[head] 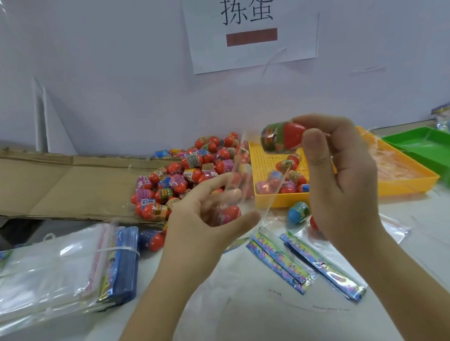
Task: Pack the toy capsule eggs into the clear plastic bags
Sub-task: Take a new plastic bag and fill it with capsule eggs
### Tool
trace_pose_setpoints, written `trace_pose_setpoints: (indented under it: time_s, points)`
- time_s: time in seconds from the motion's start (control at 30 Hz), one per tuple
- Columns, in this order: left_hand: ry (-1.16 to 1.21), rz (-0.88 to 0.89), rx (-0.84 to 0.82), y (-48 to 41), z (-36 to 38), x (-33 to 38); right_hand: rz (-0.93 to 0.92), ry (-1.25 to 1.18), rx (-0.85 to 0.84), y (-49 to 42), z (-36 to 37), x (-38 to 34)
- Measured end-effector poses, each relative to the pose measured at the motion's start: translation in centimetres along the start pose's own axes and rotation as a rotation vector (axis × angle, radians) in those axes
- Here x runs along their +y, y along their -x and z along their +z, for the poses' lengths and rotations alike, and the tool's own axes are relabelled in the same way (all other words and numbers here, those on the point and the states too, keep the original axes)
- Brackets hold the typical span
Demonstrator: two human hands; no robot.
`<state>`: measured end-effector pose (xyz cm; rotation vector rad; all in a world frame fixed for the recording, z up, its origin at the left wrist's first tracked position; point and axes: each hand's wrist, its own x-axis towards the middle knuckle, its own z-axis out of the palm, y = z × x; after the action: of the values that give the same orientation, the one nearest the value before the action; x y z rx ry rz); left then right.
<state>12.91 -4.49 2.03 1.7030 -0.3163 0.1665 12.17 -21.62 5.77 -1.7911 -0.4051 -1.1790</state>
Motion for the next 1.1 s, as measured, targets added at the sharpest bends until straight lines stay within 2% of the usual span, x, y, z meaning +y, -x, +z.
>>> trace_pose_setpoints:
  time_s: [0.1, 0.23, 0.7, 0.8, 0.9, 0.97, 1.1]
  points:
    - [-0.026, 0.032, -0.048, 0.06, 0.09, 0.13, -0.098, 0.28, 0.024, 0.04, 0.04, 0.5]
    - [-0.016, 0.085, -0.13, 0.23, 0.02, 0.64, -0.081, 0.435, 0.006, 0.05, 0.04, 0.69]
    - [-0.004, 0.103, -0.237, 0.09, -0.3, 0.75, -0.157, 0.571, -0.191, -0.25, -0.7, 0.69]
    - [-0.026, 0.095, -0.267, 0.13, -0.17, 0.73, -0.126, 0.536, -0.213, -0.37, -0.79, 0.67]
    - [0.0, 0.069, -0.262, 0.17, -0.12, 0.68, -0.172, 0.532, -0.279, -0.19, -0.69, 0.73]
    - [0.005, 0.053, -0.262, 0.17, -0.17, 0.63, -0.17, 0.51, -0.231, -0.06, -0.54, 0.76]
    - [0.037, 0.032, -0.258, 0.16, -0.27, 0.6, -0.067, 0.358, 0.044, -0.67, -0.62, 0.61]
